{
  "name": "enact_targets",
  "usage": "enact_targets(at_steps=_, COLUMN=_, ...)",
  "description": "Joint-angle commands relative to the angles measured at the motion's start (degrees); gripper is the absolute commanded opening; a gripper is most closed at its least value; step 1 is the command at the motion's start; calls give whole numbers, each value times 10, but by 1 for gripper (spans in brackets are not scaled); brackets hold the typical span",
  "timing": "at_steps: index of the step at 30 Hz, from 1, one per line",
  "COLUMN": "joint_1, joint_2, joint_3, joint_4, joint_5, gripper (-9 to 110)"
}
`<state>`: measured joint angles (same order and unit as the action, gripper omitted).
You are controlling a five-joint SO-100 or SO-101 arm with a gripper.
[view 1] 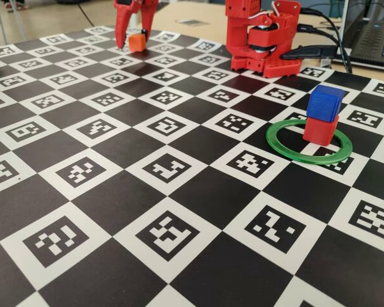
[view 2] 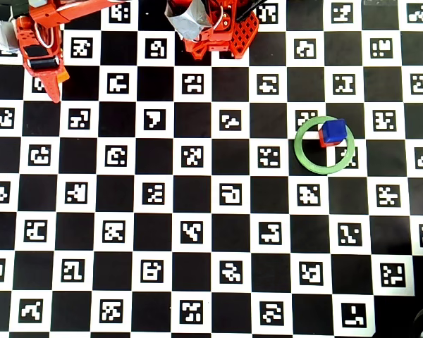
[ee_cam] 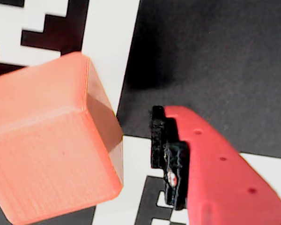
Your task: Grab the red cube then put it in the green circle then put the blue cube on top and finally the orange cube on top
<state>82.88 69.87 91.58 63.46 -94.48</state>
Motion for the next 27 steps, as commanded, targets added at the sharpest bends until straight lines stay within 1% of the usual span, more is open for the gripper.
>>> enact_targets(at_steps=1, joint_1=6, joint_2=14, joint_3=-3, joint_4=-15, joint_5=-22, gripper=42)
enact_targets(at_steps=12, joint_1=4, joint_2=21, joint_3=6, joint_4=-51, joint_5=-71, gripper=43)
enact_targets(at_steps=27, joint_1=0, joint_2=37, joint_3=6, joint_4=-35, joint_5=-120, gripper=43)
